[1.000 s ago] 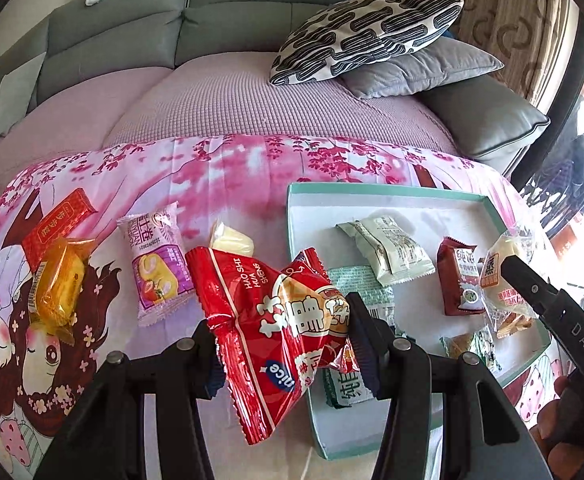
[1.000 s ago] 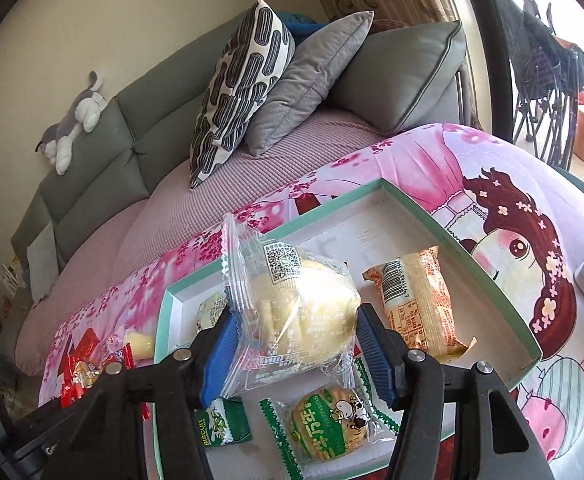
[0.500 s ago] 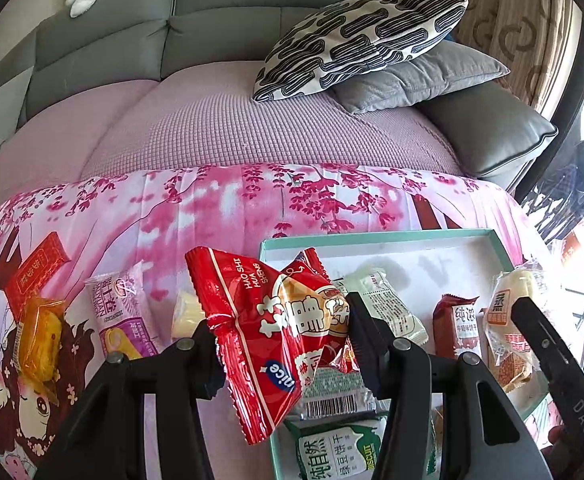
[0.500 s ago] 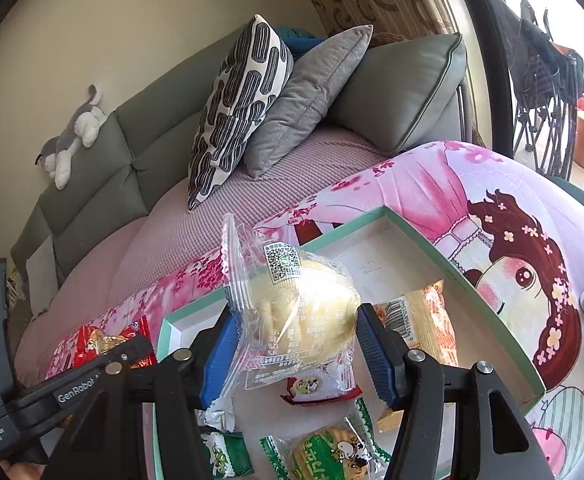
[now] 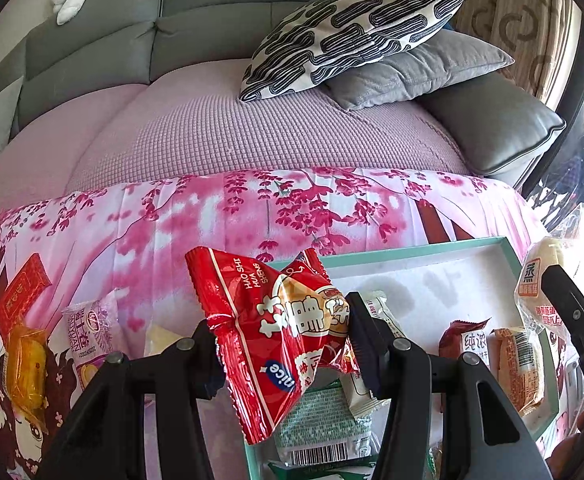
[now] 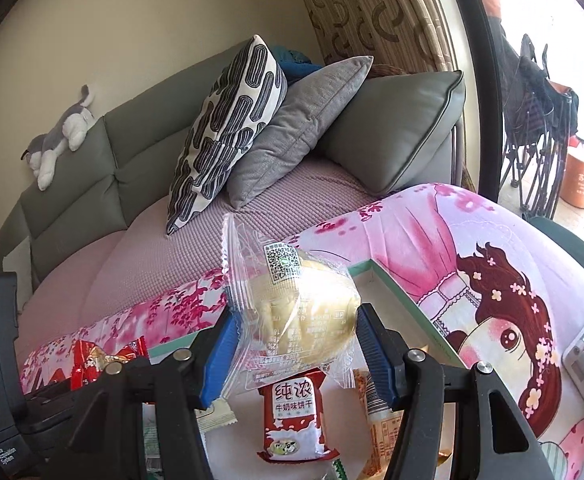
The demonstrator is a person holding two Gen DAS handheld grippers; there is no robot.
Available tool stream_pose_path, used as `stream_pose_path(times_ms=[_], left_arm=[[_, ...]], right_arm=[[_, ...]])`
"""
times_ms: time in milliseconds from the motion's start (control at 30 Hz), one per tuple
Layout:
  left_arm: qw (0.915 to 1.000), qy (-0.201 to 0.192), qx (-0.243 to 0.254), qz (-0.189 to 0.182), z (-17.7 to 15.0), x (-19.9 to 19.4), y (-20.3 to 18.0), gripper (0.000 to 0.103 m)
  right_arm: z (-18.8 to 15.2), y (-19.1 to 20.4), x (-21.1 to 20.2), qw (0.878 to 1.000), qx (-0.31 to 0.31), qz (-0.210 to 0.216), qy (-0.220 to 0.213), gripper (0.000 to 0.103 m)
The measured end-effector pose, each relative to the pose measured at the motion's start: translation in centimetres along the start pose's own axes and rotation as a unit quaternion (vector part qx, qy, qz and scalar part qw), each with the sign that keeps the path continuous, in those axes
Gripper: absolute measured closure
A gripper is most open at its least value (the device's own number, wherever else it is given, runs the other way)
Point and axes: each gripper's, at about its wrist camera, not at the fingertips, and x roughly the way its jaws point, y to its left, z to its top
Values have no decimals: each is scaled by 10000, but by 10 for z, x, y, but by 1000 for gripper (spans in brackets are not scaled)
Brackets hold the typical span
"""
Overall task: Organize snacks
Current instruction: 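Lower both packs into the tray and open both grippers to release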
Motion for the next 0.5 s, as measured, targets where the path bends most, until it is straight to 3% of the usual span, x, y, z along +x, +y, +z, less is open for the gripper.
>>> stream_pose_path(times_ms=[233, 500], left_arm=[[10000, 75, 34, 31, -1, 15, -5, 49], [9997, 126, 107, 168, -5, 22, -11, 49]], right_arm=[[-1, -8, 25, 9995, -51, -225, 198, 41], [-3, -7, 37, 9997, -118, -88, 191, 41]])
